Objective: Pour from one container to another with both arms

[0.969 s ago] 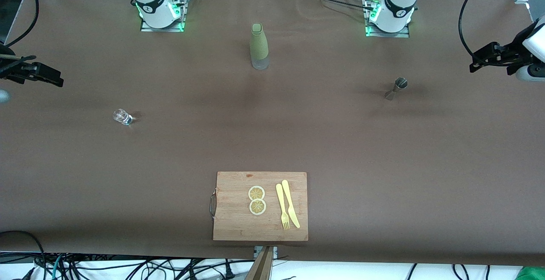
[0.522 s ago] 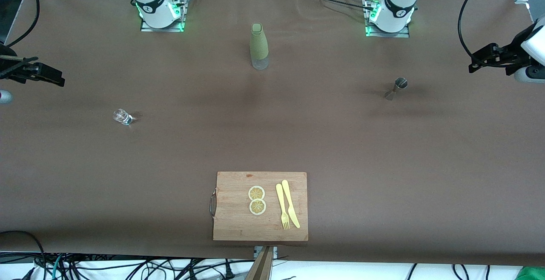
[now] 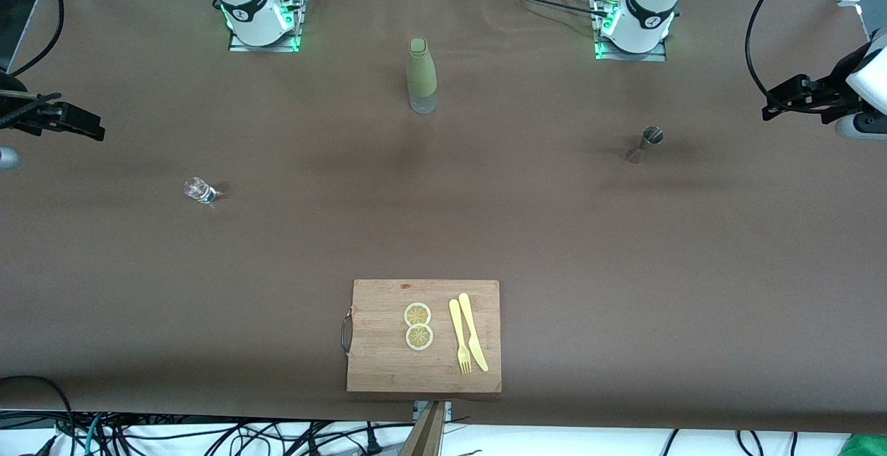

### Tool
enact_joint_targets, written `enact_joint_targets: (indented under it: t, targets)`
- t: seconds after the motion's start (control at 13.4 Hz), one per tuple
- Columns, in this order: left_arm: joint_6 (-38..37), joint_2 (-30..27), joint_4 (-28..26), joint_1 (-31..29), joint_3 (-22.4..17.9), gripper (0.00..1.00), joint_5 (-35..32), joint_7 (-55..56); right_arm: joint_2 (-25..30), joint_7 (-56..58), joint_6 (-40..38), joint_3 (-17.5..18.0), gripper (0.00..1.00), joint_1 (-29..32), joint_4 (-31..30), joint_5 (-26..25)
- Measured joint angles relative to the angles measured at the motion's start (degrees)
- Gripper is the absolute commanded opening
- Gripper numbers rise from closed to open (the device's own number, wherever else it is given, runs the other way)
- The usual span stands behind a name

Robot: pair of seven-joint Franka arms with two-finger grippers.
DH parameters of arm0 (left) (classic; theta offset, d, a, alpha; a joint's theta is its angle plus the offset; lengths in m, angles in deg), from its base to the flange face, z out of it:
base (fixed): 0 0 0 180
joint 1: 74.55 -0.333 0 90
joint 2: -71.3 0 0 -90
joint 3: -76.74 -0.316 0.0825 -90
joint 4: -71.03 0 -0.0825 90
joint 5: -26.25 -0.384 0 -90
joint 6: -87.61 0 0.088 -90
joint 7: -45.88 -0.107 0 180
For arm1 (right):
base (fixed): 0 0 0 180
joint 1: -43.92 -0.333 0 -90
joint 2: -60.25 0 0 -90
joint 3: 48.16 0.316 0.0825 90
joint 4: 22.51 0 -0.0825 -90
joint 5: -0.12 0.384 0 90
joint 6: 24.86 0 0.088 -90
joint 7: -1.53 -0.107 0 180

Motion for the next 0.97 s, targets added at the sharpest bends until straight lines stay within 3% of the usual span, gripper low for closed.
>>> enact_joint_targets:
  t: [0.97]
  targets:
    - [0.86, 0.5, -0.41, -0.5, -0.14, 1.0, 0.0, 0.0, 0.0, 0.58, -0.01, -0.02, 1.0, 0.04, 0.0, -0.08]
